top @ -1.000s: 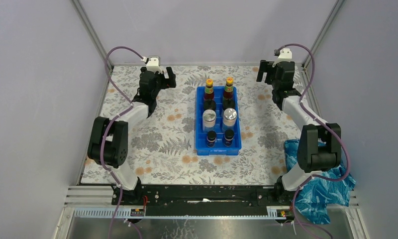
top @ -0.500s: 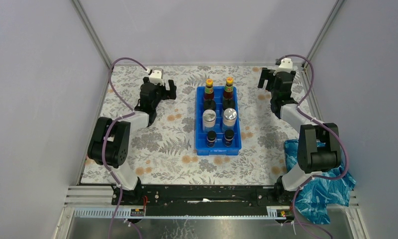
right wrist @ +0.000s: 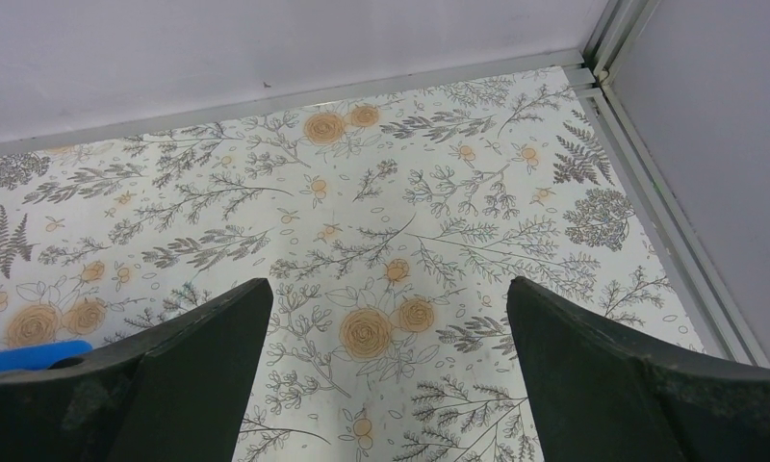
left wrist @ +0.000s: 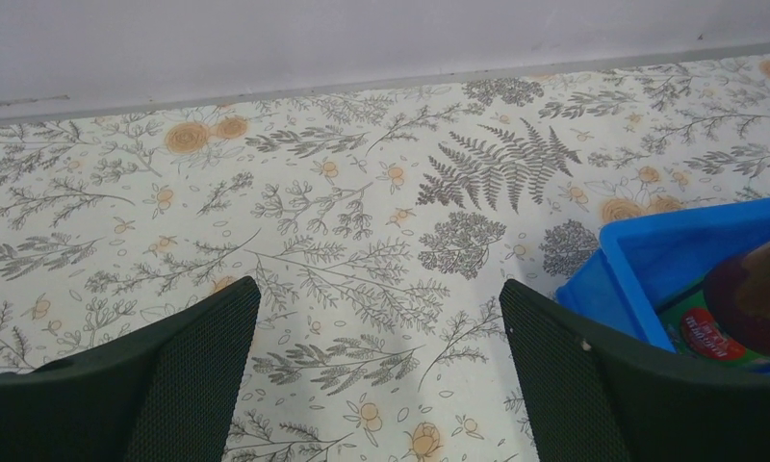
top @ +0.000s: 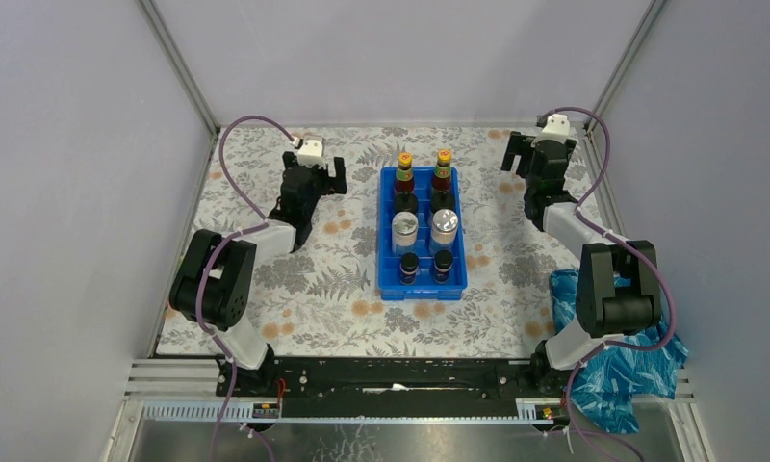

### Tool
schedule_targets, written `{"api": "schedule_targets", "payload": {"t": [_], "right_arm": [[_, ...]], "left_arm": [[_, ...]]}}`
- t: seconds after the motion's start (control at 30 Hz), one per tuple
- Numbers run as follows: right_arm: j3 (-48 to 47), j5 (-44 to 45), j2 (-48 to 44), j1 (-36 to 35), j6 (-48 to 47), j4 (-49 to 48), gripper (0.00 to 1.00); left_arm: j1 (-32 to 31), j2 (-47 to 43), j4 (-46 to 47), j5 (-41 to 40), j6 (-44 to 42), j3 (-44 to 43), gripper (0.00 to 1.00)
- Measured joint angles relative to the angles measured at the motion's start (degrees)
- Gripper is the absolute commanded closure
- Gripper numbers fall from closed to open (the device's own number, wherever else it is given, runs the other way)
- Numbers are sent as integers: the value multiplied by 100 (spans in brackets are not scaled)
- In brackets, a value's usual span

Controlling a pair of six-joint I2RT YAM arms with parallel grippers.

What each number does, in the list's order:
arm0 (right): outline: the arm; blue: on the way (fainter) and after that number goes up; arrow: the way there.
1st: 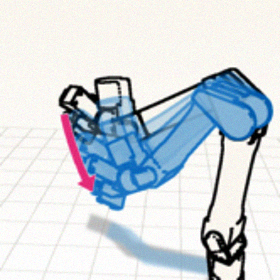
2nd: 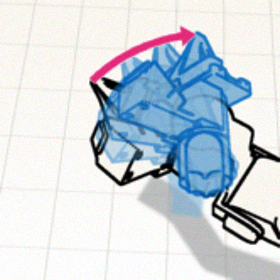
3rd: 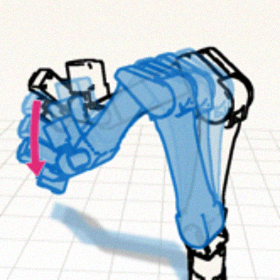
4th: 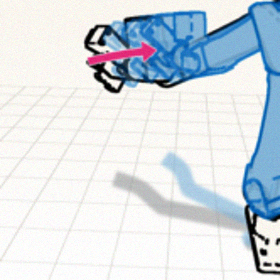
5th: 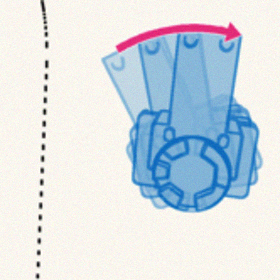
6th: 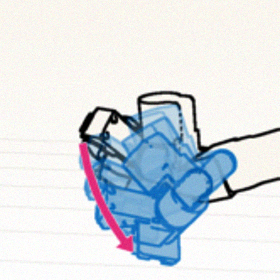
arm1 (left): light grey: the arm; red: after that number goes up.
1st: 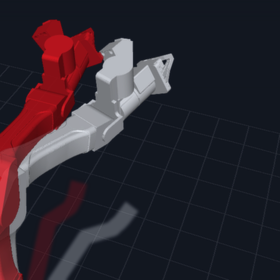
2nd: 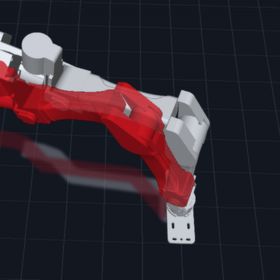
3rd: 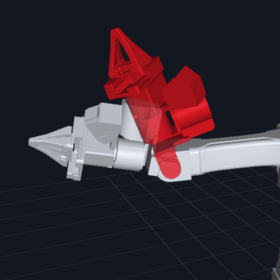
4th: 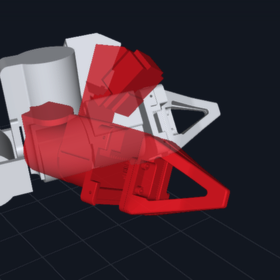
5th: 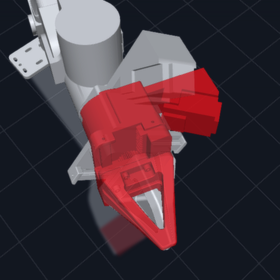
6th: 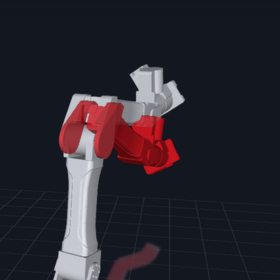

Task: Organize the condiment bottles
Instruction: Reset both arms

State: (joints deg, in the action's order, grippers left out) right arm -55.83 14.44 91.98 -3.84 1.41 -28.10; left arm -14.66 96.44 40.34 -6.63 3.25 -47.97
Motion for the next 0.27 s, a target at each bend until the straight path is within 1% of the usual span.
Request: {"api": "schedule_targets", "payload": {"t": [0.27], "right_arm": [[11, 13, 0, -2, -7, 92, 0]], "left_arm": [[-4, -20, 48, -114, -28, 103, 1]]}}
